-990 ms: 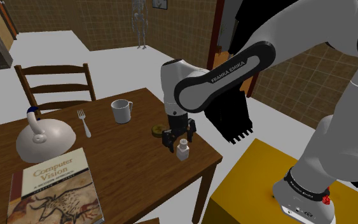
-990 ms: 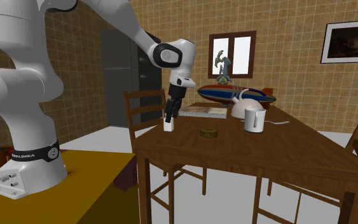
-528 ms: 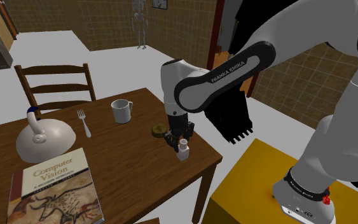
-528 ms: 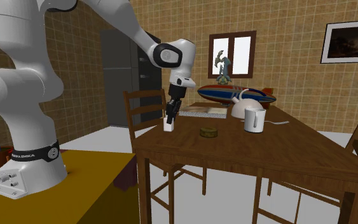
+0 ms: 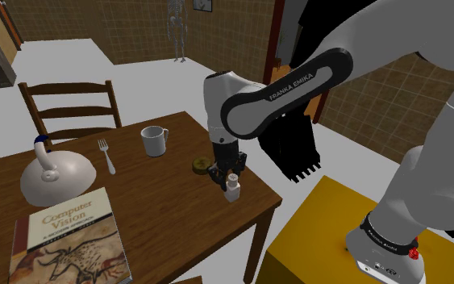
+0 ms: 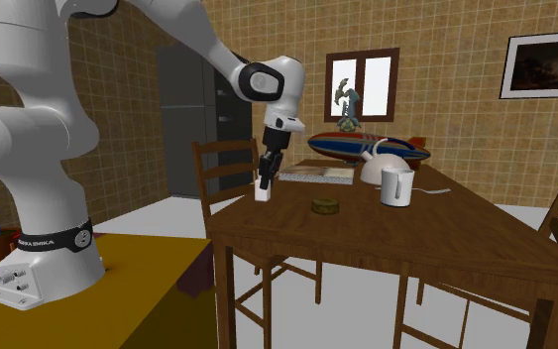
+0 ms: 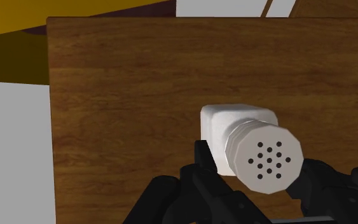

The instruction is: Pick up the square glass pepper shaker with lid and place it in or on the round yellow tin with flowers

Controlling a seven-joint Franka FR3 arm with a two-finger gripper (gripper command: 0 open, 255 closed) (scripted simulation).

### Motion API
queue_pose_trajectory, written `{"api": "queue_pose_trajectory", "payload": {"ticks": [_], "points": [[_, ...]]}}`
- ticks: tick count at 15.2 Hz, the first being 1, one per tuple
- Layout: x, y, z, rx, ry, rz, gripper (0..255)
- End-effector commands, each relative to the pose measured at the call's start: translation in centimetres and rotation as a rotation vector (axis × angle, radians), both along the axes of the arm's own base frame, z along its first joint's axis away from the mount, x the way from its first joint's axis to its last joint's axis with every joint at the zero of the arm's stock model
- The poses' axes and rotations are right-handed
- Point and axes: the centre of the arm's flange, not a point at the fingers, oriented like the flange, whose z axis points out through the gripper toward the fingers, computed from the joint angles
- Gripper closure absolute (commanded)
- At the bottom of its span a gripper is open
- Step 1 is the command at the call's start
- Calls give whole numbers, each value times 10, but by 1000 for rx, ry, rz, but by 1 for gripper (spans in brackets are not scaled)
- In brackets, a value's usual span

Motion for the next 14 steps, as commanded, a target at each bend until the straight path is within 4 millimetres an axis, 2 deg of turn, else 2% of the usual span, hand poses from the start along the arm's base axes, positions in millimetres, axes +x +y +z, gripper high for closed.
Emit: {"api": "queue_pose_trajectory", "payload": {"ticks": [1,14], "points": [[0,0,10,0,0,0,255],[0,0,79,0,0,0,255]]}}
